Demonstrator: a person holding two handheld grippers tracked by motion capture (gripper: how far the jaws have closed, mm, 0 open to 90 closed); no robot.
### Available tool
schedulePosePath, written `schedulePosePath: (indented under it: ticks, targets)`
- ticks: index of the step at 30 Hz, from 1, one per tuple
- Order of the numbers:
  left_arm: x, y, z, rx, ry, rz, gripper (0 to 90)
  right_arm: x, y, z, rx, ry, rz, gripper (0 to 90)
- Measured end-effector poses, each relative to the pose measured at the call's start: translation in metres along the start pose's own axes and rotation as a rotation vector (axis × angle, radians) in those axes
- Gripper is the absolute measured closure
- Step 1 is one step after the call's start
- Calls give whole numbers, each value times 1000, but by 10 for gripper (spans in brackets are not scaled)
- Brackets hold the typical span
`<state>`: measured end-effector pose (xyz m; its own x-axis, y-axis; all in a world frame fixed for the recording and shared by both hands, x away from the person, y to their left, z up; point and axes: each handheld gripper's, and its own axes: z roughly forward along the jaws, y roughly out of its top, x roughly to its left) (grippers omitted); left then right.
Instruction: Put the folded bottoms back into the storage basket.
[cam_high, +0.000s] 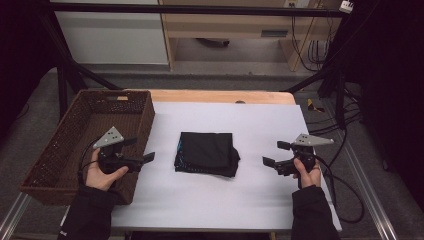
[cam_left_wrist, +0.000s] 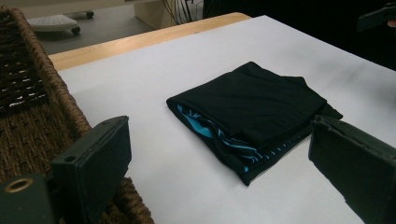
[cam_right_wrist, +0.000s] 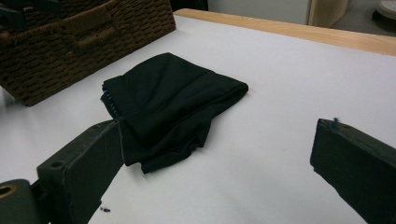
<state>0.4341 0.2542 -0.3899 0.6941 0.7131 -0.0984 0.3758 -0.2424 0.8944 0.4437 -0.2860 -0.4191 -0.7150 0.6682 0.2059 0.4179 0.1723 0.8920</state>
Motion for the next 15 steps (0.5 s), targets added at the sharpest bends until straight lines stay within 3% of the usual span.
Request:
schedulePosePath:
  ticks: [15]
  targets:
    - [-2, 5, -2, 6, 15, 2, 57, 0, 0, -1, -1, -1, 1, 28]
